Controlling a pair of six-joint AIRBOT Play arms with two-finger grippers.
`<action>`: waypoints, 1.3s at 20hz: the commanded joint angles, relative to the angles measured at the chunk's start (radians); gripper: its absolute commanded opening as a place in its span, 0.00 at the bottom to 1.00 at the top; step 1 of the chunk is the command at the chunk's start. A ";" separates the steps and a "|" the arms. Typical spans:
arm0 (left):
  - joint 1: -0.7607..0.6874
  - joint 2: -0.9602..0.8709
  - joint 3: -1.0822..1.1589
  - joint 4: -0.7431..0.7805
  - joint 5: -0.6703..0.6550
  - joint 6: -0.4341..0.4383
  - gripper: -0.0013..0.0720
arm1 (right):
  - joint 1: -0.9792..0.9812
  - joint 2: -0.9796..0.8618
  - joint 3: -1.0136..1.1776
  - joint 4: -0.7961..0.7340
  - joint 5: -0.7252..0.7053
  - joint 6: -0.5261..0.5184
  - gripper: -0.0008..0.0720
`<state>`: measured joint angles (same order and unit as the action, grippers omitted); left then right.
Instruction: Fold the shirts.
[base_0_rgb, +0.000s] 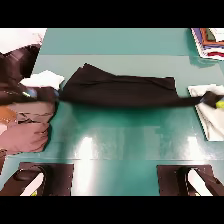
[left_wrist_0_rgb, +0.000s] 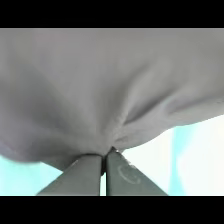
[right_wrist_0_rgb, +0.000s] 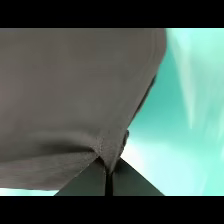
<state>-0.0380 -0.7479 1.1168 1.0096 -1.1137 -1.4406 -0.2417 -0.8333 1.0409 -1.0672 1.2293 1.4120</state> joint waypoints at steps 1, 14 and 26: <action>0.000 0.069 0.393 0.020 -0.010 -0.006 0.05 | 0.005 0.099 0.336 -0.007 0.027 0.002 0.03; 0.000 -0.061 0.919 0.111 -0.119 -0.100 0.05 | 0.006 -0.043 1.010 -0.163 0.391 0.051 0.03; 0.000 -0.733 0.505 0.110 -0.173 -0.045 0.05 | 0.186 -0.525 0.513 -0.352 0.275 0.071 0.03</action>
<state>-0.0387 -1.3178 1.6855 1.1244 -1.3357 -1.5162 -0.0967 -1.1969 1.6085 -1.3575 1.5631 1.4734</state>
